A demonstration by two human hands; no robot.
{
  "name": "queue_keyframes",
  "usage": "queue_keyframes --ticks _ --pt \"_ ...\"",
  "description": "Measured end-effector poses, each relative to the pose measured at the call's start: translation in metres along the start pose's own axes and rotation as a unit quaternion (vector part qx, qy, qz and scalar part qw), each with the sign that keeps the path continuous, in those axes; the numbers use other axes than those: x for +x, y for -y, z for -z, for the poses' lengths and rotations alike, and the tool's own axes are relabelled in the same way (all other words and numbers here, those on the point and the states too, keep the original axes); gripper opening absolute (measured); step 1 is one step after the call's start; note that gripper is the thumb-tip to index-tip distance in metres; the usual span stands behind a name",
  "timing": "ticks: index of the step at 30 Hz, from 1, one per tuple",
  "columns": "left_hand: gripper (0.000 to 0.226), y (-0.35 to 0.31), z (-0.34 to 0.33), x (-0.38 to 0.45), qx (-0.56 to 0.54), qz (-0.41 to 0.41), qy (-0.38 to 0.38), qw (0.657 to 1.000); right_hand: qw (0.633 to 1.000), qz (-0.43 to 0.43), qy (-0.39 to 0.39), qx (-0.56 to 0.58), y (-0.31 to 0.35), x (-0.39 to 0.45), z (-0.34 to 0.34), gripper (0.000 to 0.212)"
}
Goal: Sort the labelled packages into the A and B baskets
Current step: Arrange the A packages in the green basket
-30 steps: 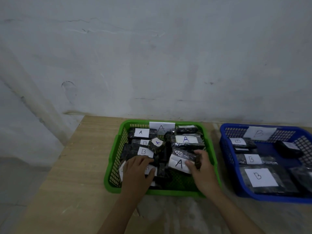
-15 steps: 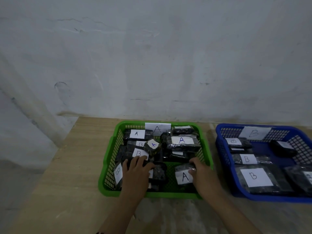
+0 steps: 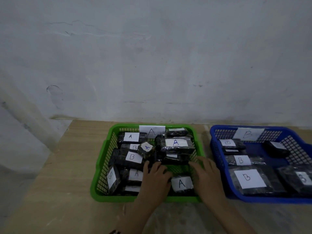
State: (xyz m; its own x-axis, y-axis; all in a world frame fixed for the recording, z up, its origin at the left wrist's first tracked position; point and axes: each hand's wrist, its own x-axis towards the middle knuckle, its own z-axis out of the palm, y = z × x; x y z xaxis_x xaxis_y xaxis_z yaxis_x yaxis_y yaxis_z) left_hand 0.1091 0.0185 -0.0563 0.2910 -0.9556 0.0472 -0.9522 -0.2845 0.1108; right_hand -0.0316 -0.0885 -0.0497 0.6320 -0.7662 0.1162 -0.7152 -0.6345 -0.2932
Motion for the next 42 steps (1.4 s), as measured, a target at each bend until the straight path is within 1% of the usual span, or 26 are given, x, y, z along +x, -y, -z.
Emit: queue_keyframes --ticks 1,3,4,5,6,9,12,15,17,18,20,21,23,24,26,27,29,31,34,39,42 --pt "0.031 -0.003 0.0 0.004 0.006 -0.01 0.017 1.0 1.0 -0.015 -0.005 0.019 -0.006 -0.001 0.0 0.06" --pt "0.036 -0.014 0.003 0.016 -0.005 0.002 0.106 0.994 0.996 -0.042 -0.022 0.08 -0.012 0.0 0.001 0.051" --pt "0.04 -0.018 0.004 0.022 0.009 0.007 0.148 0.989 0.993 -0.055 -0.016 0.105 -0.014 0.0 0.001 0.046" --pt "0.042 -0.023 0.004 0.028 0.03 0.005 0.176 0.984 0.99 -0.064 0.006 0.127 -0.015 -0.002 0.002 0.045" --pt "0.045 -0.027 0.003 0.032 0.044 0.003 0.195 0.98 0.987 -0.067 0.023 0.146 -0.015 -0.003 0.002 0.044" --pt "0.053 -0.039 -0.005 0.043 0.052 0.006 0.24 0.969 0.981 -0.07 0.034 0.18 -0.014 -0.004 0.0 0.044" --pt "0.051 -0.044 -0.008 0.051 0.062 0.013 0.255 0.965 0.979 -0.071 0.05 0.182 -0.015 -0.003 0.0 0.044" --pt "0.046 -0.042 -0.003 0.052 0.028 0.006 0.23 0.973 0.974 -0.078 0.054 0.204 -0.016 -0.003 0.0 0.044" --pt "0.043 -0.035 0.002 0.048 -0.049 0.011 0.194 0.98 0.972 -0.079 0.053 0.216 -0.016 -0.001 0.001 0.044" --pt "0.039 -0.03 0.003 0.046 -0.112 0.025 0.172 0.978 0.97 -0.08 0.051 0.222 -0.016 0.0 0.002 0.044" --pt "0.03 -0.02 0.005 0.039 -0.244 0.067 0.122 0.96 0.97 -0.077 0.03 0.227 -0.016 0.006 0.003 0.042" --pt "0.029 -0.015 0.009 0.036 -0.286 0.083 0.102 0.949 0.972 -0.072 0.014 0.223 -0.016 0.01 0.004 0.04" --pt "0.028 -0.007 0.016 0.03 -0.332 0.09 0.062 0.937 0.975 -0.055 -0.013 0.214 -0.015 0.02 0.009 0.038" --pt "0.026 -0.004 0.019 0.028 -0.349 0.09 0.042 0.932 0.977 -0.045 -0.014 0.207 -0.013 0.027 0.012 0.039" --pt "0.025 0.003 0.026 0.024 -0.371 0.096 0.001 0.924 0.985 -0.009 0.0 0.172 -0.009 0.046 0.017 0.05" --pt "0.024 0.007 0.028 0.023 -0.375 0.105 -0.019 0.921 0.989 0.009 0.023 0.147 -0.007 0.056 0.018 0.051" --pt "0.026 0.016 0.03 0.021 -0.373 0.13 -0.05 0.917 0.991 0.033 0.088 0.095 -0.004 0.071 0.015 0.043" --pt "0.031 0.022 0.032 0.018 -0.378 0.154 -0.074 0.91 0.989 0.054 0.121 0.06 0.0 0.078 0.012 0.039" --pt "0.033 0.025 0.037 0.016 -0.391 0.172 -0.11 0.897 0.99 0.07 0.112 0.039 0.002 0.077 0.013 0.031" --pt "0.033 0.027 0.04 0.014 -0.416 0.197 -0.183 0.869 0.99 0.066 0.093 0.085 -0.006 0.06 0.026 0.027" --pt "0.033 0.025 0.041 0.012 -0.402 0.222 -0.238 0.856 0.987 0.085 0.123 0.054 -0.008 0.039 0.034 0.03"
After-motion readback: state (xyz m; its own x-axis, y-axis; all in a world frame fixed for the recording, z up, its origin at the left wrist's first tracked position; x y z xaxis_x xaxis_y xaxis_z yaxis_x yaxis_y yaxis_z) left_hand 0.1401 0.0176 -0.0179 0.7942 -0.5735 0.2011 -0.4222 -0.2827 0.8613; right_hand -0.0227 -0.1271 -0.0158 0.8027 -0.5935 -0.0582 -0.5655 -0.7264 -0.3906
